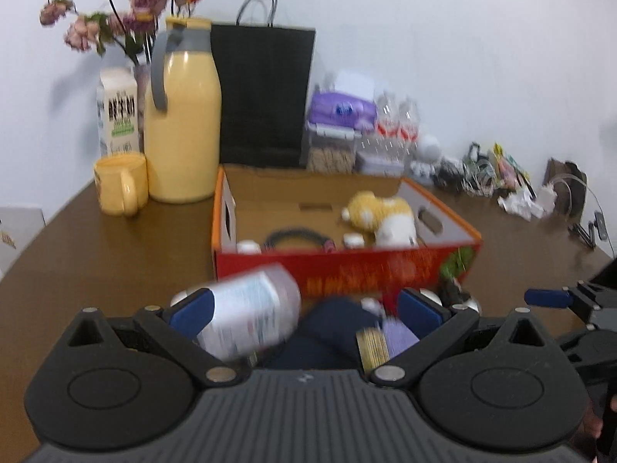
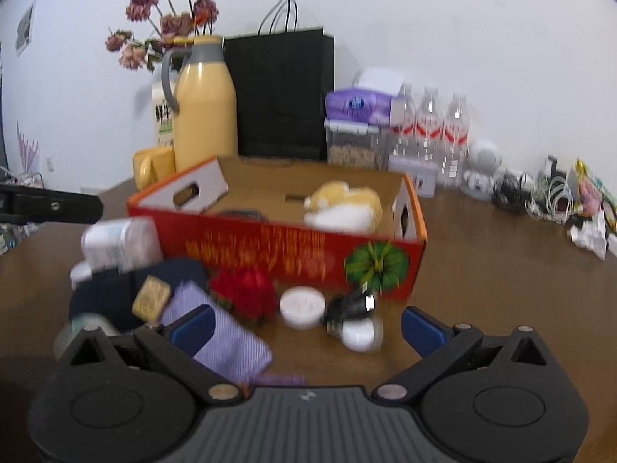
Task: Organize objects
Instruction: 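Withdraw both tools from the box and move the left tool toward the plastic bag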
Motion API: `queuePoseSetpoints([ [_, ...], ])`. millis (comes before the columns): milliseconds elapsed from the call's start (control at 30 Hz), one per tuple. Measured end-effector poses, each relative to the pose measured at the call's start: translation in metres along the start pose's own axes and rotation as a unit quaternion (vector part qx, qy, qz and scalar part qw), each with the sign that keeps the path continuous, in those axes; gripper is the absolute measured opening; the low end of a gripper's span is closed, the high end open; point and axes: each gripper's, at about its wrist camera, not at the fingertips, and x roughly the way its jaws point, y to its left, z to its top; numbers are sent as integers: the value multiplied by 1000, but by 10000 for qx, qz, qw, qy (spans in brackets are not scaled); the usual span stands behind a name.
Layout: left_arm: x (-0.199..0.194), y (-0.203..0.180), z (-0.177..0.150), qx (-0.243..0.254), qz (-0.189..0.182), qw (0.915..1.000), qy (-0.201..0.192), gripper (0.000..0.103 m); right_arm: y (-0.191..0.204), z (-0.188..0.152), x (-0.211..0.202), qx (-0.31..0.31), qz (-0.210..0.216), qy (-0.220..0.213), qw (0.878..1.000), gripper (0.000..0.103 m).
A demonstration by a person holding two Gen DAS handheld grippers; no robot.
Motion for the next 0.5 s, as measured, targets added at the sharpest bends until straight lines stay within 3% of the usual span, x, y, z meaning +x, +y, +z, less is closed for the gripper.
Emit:
queuePoseSetpoints([
  [133, 1, -5, -23, 23, -122, 9992, 378, 103, 2, -16, -6, 36, 35, 166, 9998, 103],
  [500, -6, -30, -49, 127, -511, 9962, 695, 103, 7, -35, -15, 34, 129, 328, 9994, 103],
])
